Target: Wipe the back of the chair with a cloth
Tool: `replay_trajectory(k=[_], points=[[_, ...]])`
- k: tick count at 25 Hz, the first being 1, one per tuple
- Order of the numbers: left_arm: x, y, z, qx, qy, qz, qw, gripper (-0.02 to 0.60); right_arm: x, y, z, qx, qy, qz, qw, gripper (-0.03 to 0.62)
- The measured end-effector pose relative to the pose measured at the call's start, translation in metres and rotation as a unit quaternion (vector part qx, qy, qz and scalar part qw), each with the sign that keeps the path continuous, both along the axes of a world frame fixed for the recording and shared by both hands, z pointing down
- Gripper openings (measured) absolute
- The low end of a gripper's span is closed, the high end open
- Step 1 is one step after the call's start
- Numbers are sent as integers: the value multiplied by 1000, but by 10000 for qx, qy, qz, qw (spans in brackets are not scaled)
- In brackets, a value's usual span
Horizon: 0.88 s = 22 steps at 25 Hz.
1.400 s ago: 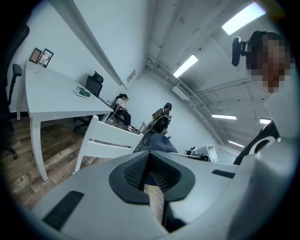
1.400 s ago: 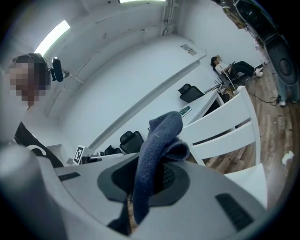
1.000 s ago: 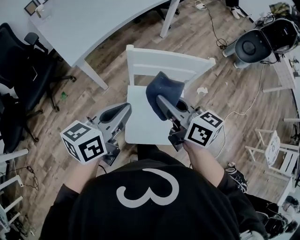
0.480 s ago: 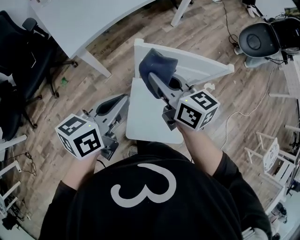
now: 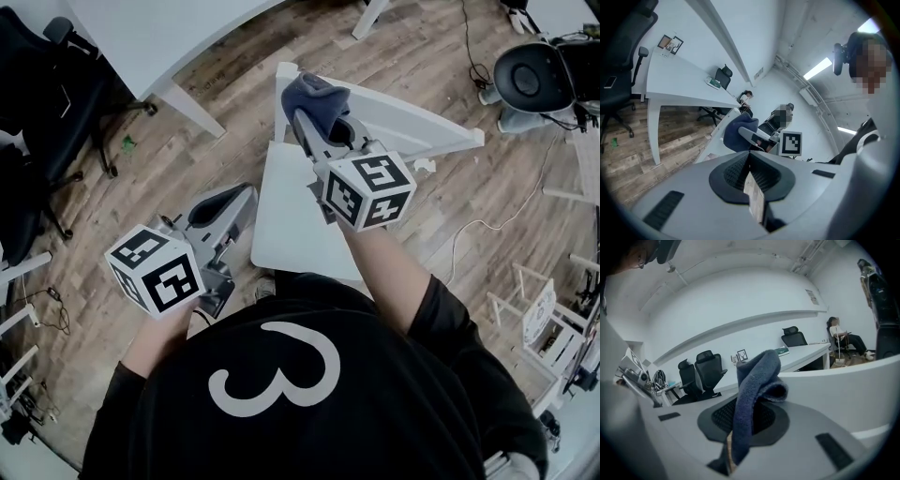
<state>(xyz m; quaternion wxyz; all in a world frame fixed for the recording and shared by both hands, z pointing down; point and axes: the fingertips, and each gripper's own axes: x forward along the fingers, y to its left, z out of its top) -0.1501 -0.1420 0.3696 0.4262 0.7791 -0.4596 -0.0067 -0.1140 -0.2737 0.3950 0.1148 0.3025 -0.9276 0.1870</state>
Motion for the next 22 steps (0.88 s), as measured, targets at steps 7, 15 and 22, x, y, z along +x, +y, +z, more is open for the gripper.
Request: replay_trajectory(k=[7, 15, 22], points=[[-9, 5, 2, -41, 16, -187, 9998, 13, -7, -12, 7, 5, 148, 378, 9992, 49], [-16, 13, 5, -200, 55, -330, 9992, 13, -6, -13, 9, 94, 337, 630, 9974, 49], [-6, 11, 4, -212, 15, -237, 9995, 12, 13, -17, 11, 28, 286, 864, 9958, 49]])
